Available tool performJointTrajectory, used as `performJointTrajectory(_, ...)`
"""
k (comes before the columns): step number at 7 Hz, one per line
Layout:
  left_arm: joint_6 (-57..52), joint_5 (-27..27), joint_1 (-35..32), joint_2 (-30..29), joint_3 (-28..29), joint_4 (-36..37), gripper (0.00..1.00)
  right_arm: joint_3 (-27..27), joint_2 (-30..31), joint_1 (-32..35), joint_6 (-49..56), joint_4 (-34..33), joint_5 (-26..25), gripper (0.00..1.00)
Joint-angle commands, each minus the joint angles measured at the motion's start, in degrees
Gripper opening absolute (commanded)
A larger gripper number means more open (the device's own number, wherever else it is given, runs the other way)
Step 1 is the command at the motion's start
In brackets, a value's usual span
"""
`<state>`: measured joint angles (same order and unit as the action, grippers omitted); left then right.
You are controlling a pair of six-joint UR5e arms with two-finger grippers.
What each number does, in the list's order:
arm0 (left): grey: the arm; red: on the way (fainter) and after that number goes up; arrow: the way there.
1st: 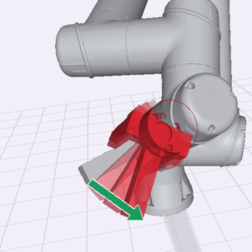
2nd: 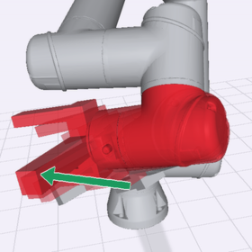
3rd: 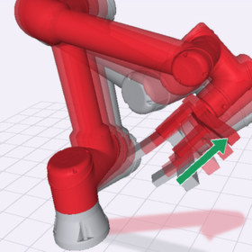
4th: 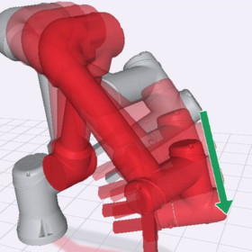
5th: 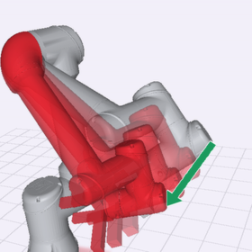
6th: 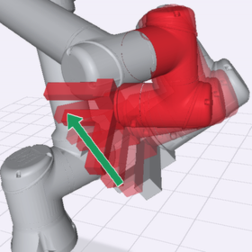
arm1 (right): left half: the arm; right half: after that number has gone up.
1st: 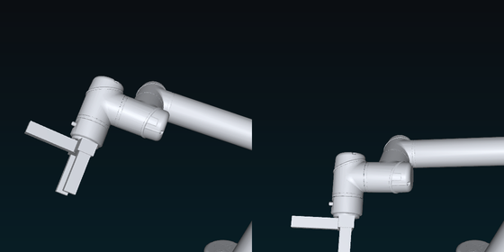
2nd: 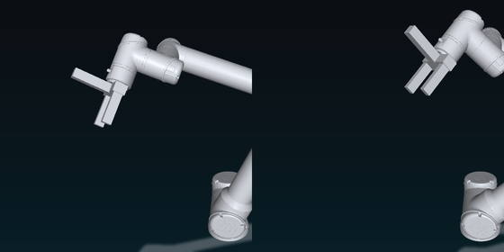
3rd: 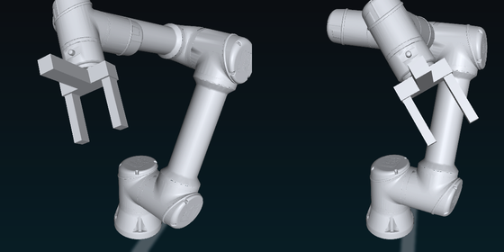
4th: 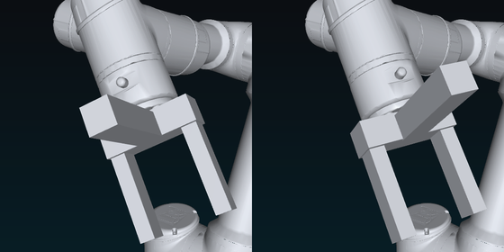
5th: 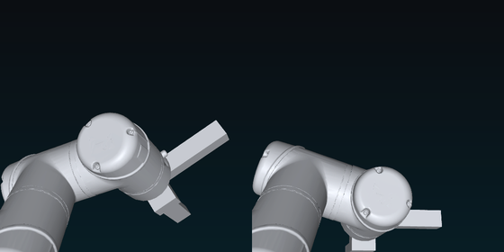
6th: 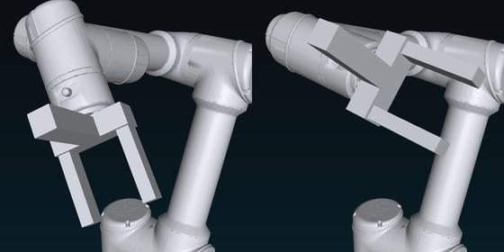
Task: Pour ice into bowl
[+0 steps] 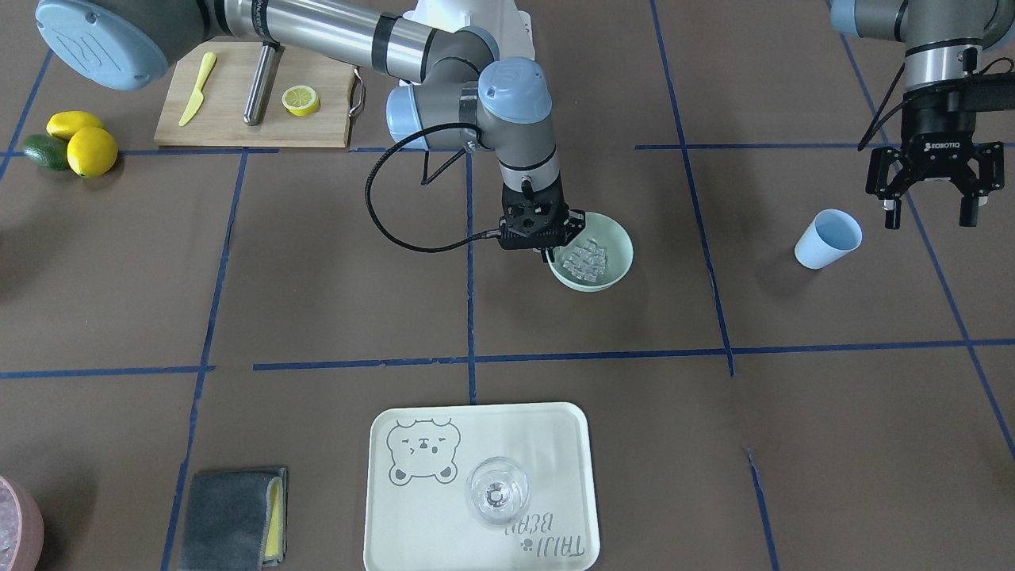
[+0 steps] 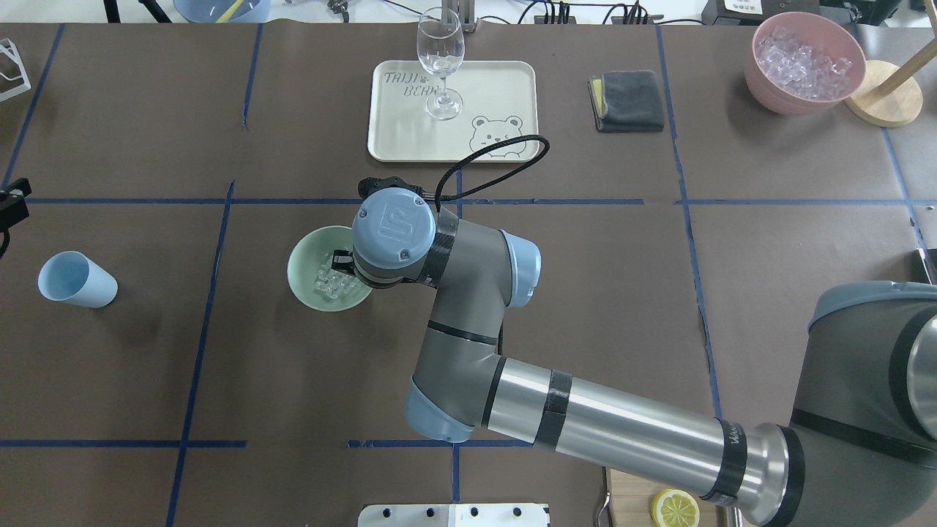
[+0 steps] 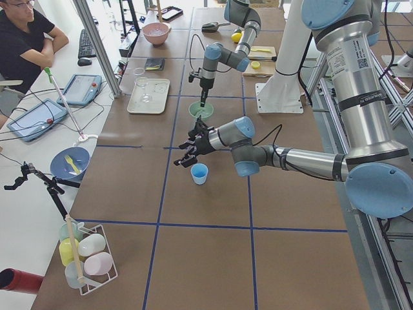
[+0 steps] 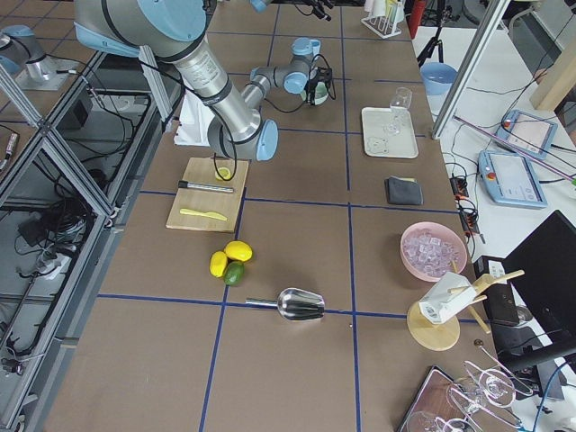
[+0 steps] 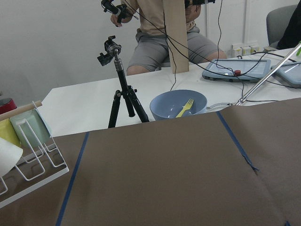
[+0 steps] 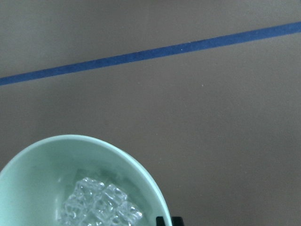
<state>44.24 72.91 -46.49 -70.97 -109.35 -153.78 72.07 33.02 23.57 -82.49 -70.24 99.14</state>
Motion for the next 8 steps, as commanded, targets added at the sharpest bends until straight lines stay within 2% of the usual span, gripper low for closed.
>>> performJointTrajectory(1,-9.7,6.2,-5.0,-1.1,-0.6,11.2,1.0,7.1,2.0,1.6,0.0,-1.1,2.1,0.0)
performJointTrajectory(2,-14.7,11.3,-8.1,-2.1,-0.9,14.1,1.0,13.0,4.8,3.0,0.0,-4.5,2.8,0.0)
performJointTrajectory(3,-19.9,17.9,-11.5,-2.1,-0.3,14.4,1.0,20.9,9.6,4.6,0.7,-8.2,3.1,0.0)
performJointTrajectory(4,-22.7,24.7,-14.4,-2.1,0.0,15.9,1.0,26.8,15.5,6.8,4.0,-9.0,4.9,0.0)
performJointTrajectory(5,-26.6,30.8,-18.3,-5.3,-0.2,25.0,1.0,31.6,21.3,10.8,8.1,-9.0,8.5,0.0)
performJointTrajectory(7,-39.1,35.8,-25.8,-11.6,-0.1,40.5,1.0,38.6,31.7,16.7,14.7,-8.3,13.9,0.0)
performJointTrajectory(8,-44.1,39.0,-29.9,-14.0,0.0,46.8,1.0,41.3,37.2,19.0,17.6,-8.1,14.9,0.0)
